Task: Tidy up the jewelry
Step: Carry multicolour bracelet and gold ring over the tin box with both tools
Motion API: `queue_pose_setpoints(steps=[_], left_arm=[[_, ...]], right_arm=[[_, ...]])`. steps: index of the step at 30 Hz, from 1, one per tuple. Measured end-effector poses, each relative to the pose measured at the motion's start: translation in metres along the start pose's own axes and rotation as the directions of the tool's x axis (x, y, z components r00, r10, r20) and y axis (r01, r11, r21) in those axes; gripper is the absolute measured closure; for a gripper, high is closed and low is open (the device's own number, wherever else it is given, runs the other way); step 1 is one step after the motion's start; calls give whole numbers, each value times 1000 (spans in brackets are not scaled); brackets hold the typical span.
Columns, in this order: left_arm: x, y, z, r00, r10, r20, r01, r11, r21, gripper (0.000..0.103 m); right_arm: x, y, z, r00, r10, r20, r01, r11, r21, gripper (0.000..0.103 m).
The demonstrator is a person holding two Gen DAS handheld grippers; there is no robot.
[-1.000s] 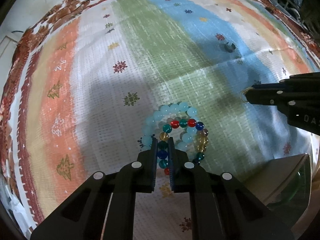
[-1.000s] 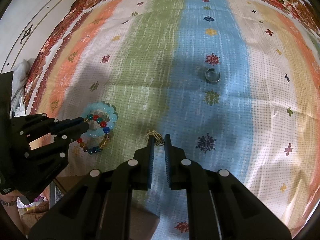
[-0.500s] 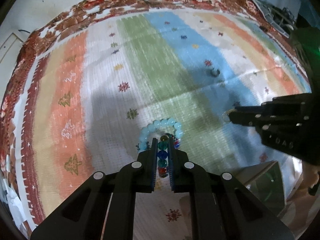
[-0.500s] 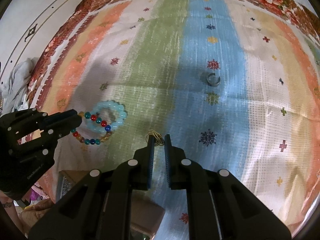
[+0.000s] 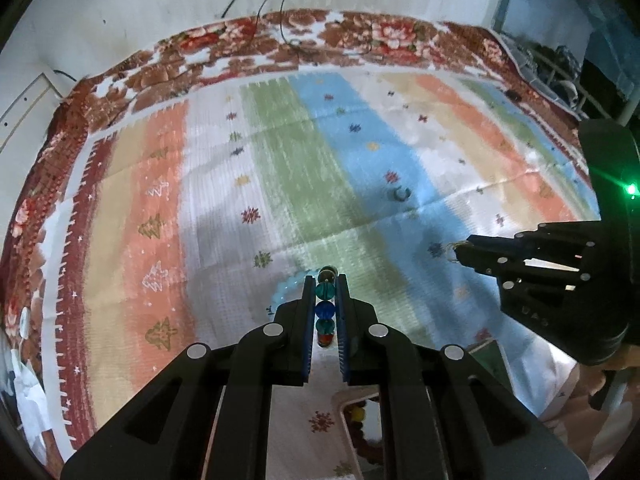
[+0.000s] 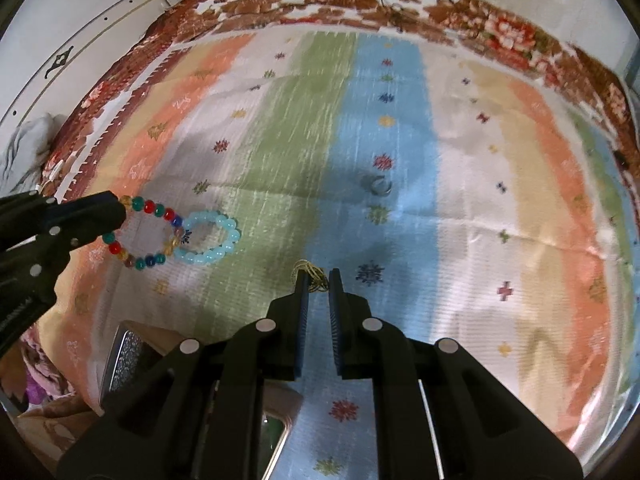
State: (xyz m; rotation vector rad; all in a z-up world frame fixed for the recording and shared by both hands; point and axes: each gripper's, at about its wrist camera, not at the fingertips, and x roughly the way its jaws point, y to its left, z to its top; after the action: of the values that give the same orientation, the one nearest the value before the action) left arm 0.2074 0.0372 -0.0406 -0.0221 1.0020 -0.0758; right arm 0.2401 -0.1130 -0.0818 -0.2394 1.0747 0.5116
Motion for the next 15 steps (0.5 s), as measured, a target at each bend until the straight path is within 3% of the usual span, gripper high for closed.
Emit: queue_pose_setpoints(steps=[15], left_arm=[[-69, -19, -34, 992, -30, 125, 34, 999, -32, 94]], right_arm=[[-70, 27, -44, 993, 80, 87, -76, 996, -49, 92]])
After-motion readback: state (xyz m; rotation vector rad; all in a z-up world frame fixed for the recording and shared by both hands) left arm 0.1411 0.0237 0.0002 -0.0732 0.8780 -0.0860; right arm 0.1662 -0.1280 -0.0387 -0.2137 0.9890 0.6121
